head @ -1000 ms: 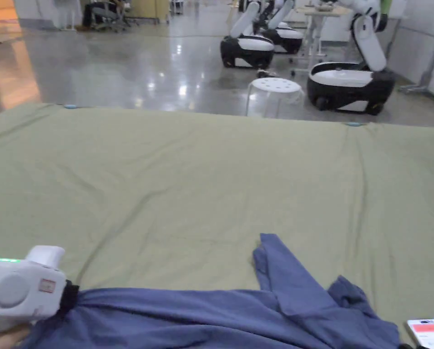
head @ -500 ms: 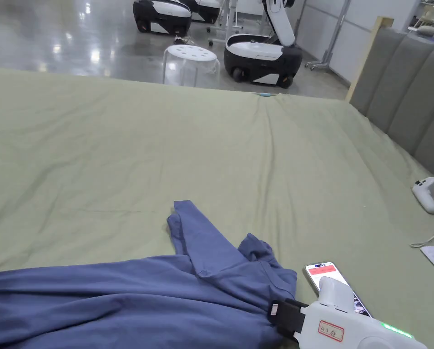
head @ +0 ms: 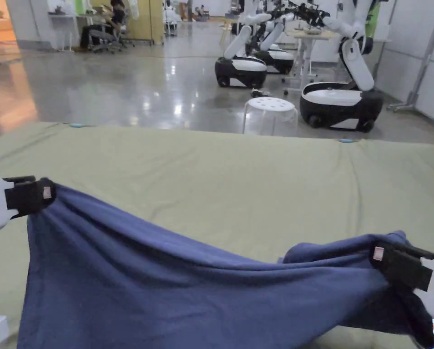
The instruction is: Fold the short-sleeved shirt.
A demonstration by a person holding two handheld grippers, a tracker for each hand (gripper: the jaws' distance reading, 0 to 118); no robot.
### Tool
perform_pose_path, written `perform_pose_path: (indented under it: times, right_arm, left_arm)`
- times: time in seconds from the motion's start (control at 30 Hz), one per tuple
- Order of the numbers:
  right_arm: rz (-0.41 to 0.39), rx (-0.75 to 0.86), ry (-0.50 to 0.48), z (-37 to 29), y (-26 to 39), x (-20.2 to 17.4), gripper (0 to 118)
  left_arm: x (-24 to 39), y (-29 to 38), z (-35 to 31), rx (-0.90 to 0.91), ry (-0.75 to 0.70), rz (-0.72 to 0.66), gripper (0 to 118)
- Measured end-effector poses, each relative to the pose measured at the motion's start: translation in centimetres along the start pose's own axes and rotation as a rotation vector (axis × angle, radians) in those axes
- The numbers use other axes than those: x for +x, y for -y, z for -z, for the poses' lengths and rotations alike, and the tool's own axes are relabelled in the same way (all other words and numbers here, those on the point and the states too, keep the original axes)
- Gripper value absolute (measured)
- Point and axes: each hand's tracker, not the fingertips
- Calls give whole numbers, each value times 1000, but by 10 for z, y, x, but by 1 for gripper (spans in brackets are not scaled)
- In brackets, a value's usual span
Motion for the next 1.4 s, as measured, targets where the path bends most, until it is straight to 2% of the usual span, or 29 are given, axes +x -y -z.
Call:
perform_pose_path:
  times: [0.13, 0.37, 0.6, 0.77, 1.03, 1.13, 1.23, 1.27, 1.4]
  right_arm:
    - [-53, 77, -36, 3, -56, -18, 10]
    - [-131, 184, -30, 17, -172, -56, 10]
    - [-217, 217, 54, 66, -269, -80, 10]
    - [-225, 207, 105, 107, -293, -84, 10]
    - [-233, 131, 151, 164, -266, -73, 10]
    - [-213, 44, 145, 189, -220, -55, 10]
    - [-162, -49, 131, 205, -161, -30, 10]
    - [-130, -65, 127, 206, -139, -20, 10]
    - [-96, -156, 90, 181, -57, 18, 10]
  left_arm:
    - [1, -57, -24, 89, -16, 19, 5]
    - [21, -141, -30, 243, -36, 48, 5]
    - [37, -205, 16, 294, -90, 63, 5]
    - [43, -217, 59, 275, -109, 64, 5]
    - [44, -184, 112, 197, -116, 80, 5]
    - [34, -137, 133, 117, -108, 77, 5]
    - [16, -79, 138, 28, -71, -13, 5]
    - [10, -57, 134, 22, -71, -41, 5]
    - [-8, 27, 93, -67, -15, -92, 5]
